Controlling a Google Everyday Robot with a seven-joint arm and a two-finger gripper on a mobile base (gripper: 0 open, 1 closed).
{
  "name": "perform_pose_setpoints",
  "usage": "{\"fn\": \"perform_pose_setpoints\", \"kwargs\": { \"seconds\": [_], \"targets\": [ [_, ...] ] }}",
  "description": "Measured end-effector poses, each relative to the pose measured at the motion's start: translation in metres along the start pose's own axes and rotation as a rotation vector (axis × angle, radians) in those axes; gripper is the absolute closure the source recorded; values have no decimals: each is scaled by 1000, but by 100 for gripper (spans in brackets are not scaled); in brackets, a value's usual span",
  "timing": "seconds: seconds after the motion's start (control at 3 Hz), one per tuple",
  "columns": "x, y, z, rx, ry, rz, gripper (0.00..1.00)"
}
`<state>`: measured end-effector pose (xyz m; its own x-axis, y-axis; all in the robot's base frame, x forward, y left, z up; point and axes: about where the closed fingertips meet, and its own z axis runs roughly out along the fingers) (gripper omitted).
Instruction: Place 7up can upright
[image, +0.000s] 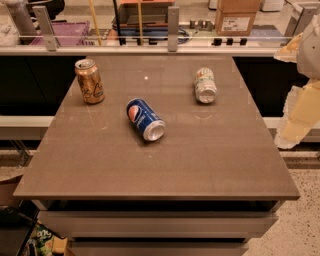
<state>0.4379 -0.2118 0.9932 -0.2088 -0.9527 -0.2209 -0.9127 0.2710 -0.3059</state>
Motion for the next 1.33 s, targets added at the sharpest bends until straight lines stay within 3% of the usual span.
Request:
{"fn": "perform_pose_setpoints", "kwargs": {
  "seconds": [0.67,1.0,1.33],
  "targets": [
    [-1,-2,-3,16,2,13,0],
    [-1,-9,-6,30,0,67,0],
    [-1,-19,-7,23,-33,182,0]
  ]
}}
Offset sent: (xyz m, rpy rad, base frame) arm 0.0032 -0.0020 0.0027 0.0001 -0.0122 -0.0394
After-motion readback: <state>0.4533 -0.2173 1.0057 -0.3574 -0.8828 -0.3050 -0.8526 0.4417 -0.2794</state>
